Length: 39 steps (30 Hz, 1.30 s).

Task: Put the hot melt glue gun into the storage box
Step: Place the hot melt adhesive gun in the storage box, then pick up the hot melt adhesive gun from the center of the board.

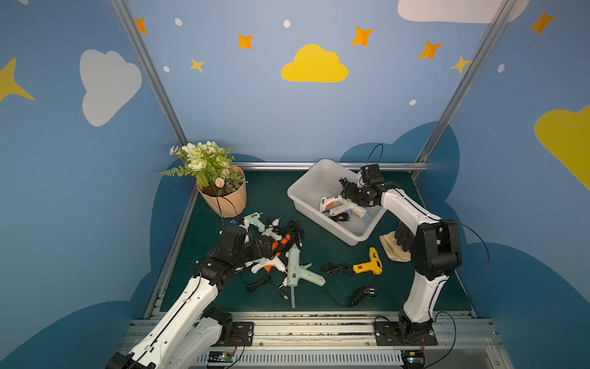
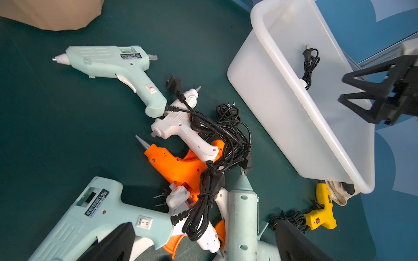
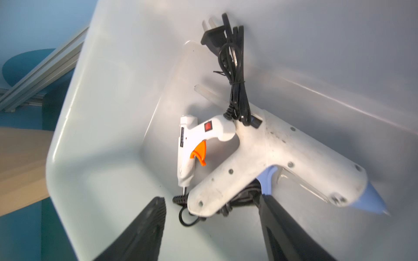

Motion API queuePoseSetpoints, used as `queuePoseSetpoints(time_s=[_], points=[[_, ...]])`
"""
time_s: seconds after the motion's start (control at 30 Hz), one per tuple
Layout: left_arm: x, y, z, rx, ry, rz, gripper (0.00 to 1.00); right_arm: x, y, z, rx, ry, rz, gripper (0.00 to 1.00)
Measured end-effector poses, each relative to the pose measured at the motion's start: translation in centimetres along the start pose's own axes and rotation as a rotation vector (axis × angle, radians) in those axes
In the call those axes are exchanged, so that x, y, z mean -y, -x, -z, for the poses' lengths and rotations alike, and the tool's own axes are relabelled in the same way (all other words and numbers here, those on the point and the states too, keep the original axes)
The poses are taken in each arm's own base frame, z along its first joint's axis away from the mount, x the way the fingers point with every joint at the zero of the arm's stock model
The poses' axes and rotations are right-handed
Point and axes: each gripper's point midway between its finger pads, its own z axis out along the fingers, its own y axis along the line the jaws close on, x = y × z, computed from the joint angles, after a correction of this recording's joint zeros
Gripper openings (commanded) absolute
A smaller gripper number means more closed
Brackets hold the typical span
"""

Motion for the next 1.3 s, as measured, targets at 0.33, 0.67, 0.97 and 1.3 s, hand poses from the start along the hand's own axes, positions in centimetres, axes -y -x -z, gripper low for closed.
queuePoseSetpoints(time_s=[0.33, 0.67, 0.97, 1.3], points=[[-0.4, 0.0, 0.2, 0.004, 0.018, 0.038, 1.0, -9.7, -11.5, 8.0, -0.073, 0.164, 0.402, 0.74], [-2.3, -0.6, 1.3, 0.082, 0.055, 0.139, 1.0, -11.9, -24.0, 7.5, -0.31, 0.103, 0.489, 0.75], [-2.7, -0.2, 2.4, 0.15, 0.048, 0.191, 1.0, -14.6, -28.8, 2.6, -0.451, 0.045, 0.522, 0.79], [-3.3, -0.8, 1.6, 0.121, 0.076, 0.198, 1.0, -14.1, -31.3, -0.5, -0.544, 0.012, 0.494, 0.68]])
